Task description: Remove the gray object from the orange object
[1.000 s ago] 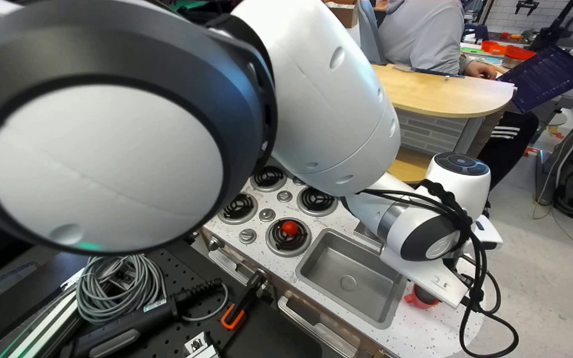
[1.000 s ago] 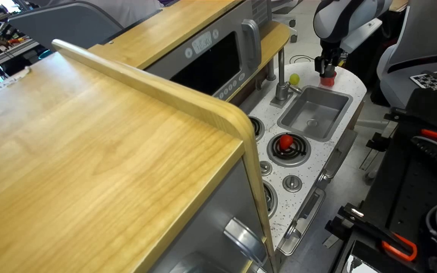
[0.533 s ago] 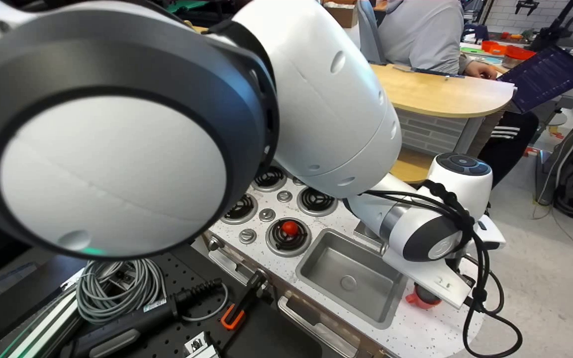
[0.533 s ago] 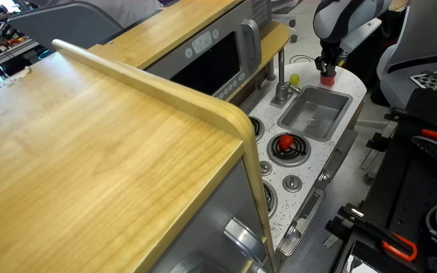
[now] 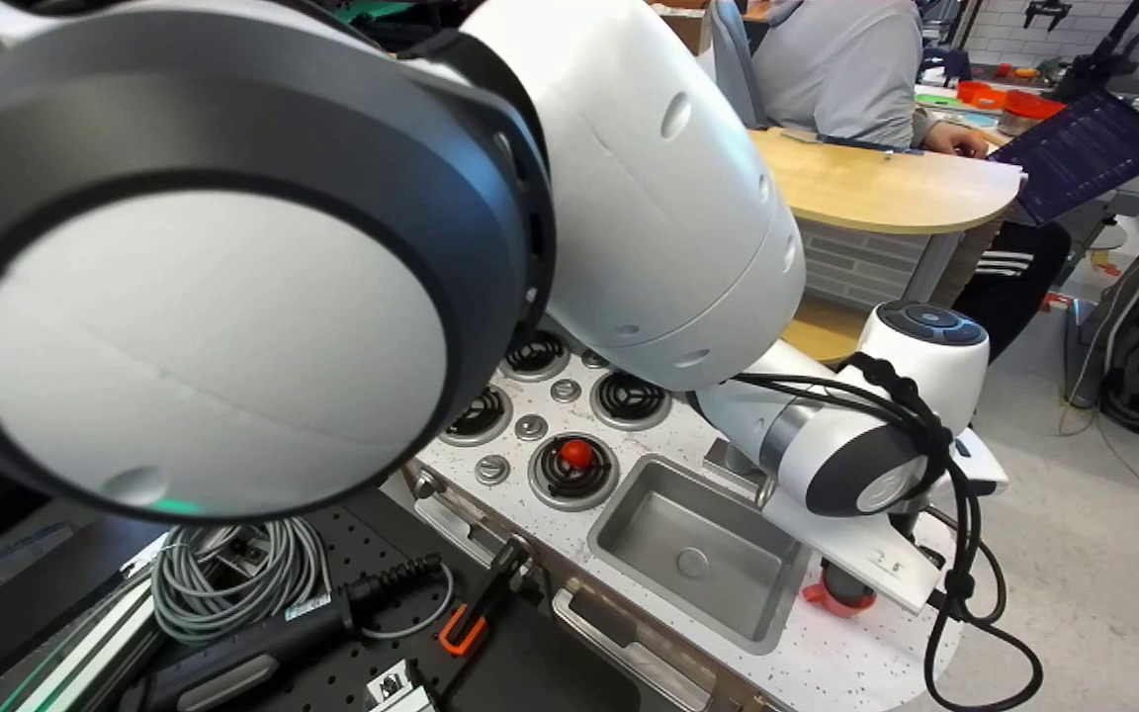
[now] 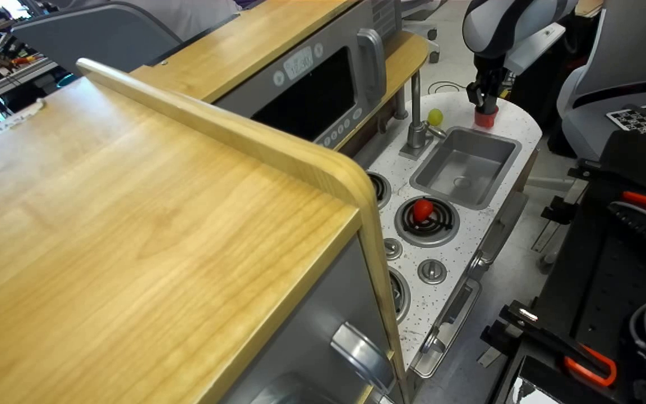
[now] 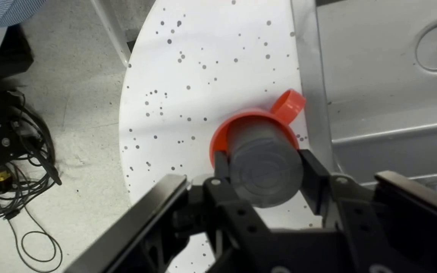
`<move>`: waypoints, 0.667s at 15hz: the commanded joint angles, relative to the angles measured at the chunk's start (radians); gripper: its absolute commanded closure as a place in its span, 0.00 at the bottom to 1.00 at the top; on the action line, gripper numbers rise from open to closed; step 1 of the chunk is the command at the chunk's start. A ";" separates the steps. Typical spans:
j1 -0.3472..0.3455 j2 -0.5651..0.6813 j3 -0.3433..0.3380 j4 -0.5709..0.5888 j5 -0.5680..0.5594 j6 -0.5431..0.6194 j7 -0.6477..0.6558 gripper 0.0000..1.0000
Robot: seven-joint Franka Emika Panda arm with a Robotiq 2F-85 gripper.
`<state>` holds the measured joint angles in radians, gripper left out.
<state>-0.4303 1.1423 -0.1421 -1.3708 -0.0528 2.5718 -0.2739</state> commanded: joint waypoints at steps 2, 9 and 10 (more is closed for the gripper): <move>-0.045 -0.117 0.056 -0.108 0.011 -0.020 -0.090 0.77; -0.099 -0.287 0.049 -0.308 0.016 0.006 -0.153 0.77; -0.108 -0.307 0.046 -0.335 0.016 0.010 -0.162 0.77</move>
<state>-0.5019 0.9422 -0.1063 -1.5732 -0.0489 2.5713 -0.3905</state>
